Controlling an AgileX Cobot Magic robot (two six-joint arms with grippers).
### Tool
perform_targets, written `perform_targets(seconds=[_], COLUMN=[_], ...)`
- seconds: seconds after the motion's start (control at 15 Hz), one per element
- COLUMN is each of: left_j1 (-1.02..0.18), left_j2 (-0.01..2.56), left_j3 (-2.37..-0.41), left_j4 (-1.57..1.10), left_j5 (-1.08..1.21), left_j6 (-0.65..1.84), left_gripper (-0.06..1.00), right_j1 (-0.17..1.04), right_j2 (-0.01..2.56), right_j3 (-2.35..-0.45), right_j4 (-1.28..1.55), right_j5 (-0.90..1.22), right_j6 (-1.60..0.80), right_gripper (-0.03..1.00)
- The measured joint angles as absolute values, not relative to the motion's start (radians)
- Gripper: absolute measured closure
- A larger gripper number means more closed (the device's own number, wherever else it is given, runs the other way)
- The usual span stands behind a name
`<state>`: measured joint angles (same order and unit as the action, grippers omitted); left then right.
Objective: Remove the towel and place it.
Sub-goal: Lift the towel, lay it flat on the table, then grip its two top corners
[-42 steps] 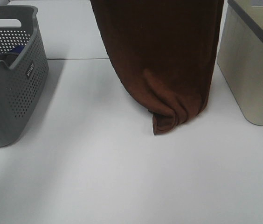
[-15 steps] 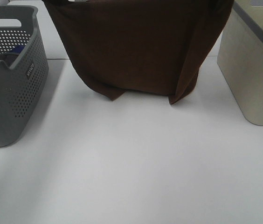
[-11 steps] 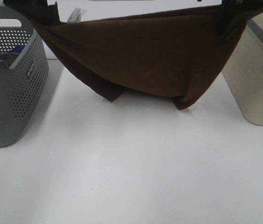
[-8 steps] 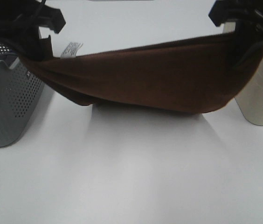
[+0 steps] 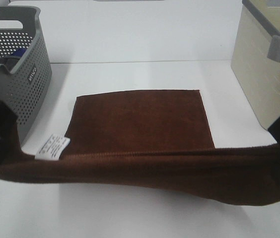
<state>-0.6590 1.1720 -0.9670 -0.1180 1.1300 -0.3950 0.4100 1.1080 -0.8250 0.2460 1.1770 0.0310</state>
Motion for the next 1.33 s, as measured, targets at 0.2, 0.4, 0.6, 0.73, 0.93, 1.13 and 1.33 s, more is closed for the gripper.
perform_targets(seconds=[0.2, 0.4, 0.6, 0.73, 0.93, 1.13, 1.33], left_j1=[-0.713, -0.808, -0.865, -0.867, -0.867, -0.867, -0.867], left_j2=[1.165, 1.165, 1.165, 1.165, 1.165, 1.165, 1.165], left_j3=[-0.899, -0.838, -0.828, -0.828, -0.828, -0.828, -0.821], left_j4=[-0.137, -0.140, -0.131, -0.126, -0.125, -0.125, -0.083], left_j5=[1.128, 1.127, 1.126, 1.126, 1.126, 1.126, 1.163], left_j6=[-0.420, -0.494, -0.547, -0.552, -0.552, -0.552, -0.554], left_gripper=[0.94, 0.94, 0.94, 0.94, 0.94, 0.94, 0.89], right_j1=[0.410, 0.409, 0.408, 0.408, 0.408, 0.408, 0.404], right_j2=[1.071, 1.020, 0.991, 0.991, 0.991, 0.991, 0.991], right_j3=[-0.782, -0.712, -0.664, -0.662, -0.662, -0.662, -0.661], right_j4=[0.277, 0.323, 0.327, 0.328, 0.330, 0.330, 0.291], right_j5=[1.187, 1.194, 1.197, 1.197, 1.197, 1.197, 1.203], right_j6=[0.031, 0.031, 0.031, 0.031, 0.031, 0.033, 0.039], right_gripper=[0.97, 0.97, 0.97, 0.97, 0.97, 0.97, 0.83])
